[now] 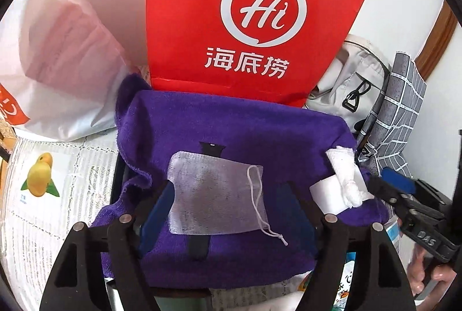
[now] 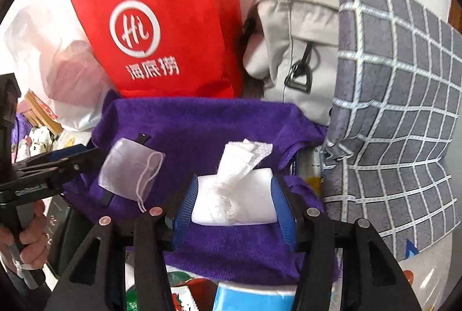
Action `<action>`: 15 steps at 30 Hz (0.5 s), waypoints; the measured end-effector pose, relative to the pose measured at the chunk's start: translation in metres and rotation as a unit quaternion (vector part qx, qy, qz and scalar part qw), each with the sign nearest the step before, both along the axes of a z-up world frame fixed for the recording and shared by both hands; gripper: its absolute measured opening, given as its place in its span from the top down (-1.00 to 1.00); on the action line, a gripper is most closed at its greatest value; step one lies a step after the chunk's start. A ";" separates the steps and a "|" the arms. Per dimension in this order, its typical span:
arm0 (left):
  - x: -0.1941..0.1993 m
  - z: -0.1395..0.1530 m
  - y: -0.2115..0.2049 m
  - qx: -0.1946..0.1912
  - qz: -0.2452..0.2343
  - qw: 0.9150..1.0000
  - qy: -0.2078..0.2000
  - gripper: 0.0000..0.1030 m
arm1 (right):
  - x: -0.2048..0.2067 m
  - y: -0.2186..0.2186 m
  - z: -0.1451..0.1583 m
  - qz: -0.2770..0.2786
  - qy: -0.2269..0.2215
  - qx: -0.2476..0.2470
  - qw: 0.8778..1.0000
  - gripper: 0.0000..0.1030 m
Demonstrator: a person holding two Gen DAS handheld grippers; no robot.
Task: Organize soft objects
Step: 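Lower mesh bag and cloth onto the purple towel and open both grippers, then move both grippers back over the items on the bed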
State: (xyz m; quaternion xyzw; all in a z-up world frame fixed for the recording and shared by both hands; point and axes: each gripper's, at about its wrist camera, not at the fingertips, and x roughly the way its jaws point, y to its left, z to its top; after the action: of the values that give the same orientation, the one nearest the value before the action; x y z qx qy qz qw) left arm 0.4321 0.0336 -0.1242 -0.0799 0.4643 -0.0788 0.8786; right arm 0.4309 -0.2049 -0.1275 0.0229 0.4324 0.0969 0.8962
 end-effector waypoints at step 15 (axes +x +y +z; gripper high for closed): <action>-0.024 0.035 -0.021 0.034 -0.022 0.998 -0.043 -0.46 | -0.104 0.034 -0.013 0.091 0.020 -0.049 0.994 0.48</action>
State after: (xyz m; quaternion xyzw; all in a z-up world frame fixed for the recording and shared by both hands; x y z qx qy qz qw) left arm 0.4081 0.0130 -0.0894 -0.0366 0.4304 -0.0859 0.8978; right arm 0.3269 -0.1706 -0.1404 -0.0579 0.4552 0.1561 0.8747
